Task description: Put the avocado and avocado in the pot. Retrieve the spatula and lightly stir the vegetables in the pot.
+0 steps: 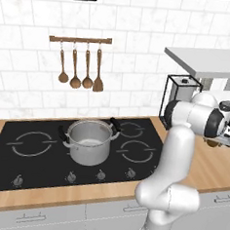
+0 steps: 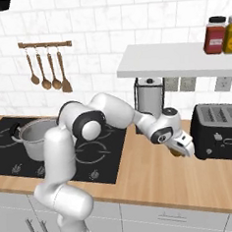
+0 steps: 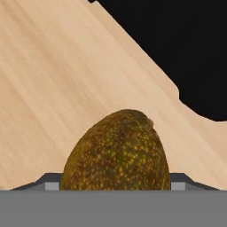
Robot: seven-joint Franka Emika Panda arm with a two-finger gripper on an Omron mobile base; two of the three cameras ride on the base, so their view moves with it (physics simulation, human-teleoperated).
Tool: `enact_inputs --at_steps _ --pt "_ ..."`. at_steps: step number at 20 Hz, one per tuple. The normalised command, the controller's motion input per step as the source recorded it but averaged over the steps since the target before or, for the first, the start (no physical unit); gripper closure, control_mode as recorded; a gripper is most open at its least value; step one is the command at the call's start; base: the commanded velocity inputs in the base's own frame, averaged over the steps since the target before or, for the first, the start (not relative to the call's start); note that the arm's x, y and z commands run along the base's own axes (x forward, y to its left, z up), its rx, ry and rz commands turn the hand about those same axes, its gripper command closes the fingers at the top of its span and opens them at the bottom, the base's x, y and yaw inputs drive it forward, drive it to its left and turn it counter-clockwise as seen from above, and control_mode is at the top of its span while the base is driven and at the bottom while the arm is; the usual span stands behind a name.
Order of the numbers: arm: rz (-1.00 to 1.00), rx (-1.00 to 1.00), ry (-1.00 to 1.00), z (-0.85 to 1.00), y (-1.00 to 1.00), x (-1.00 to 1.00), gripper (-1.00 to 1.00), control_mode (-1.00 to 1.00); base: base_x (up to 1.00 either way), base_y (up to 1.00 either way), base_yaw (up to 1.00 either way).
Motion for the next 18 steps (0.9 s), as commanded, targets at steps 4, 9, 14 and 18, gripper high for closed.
enact_inputs --at_steps 4,9,14,18 --pt "0.01 0.00 -0.25 0.80 0.30 -0.60 1.00 -1.00 0.00 0.00 0.00" --pt "0.02 0.00 -0.06 0.97 0.97 -0.58 1.00 -1.00 0.00 0.00 0.00" --pt "0.04 0.00 0.00 0.97 1.00 -0.44 1.00 -1.00 0.00 0.00 0.00" --pt "0.10 0.00 0.00 0.78 1.00 -0.46 1.00 -1.00 0.00 0.00 0.00"
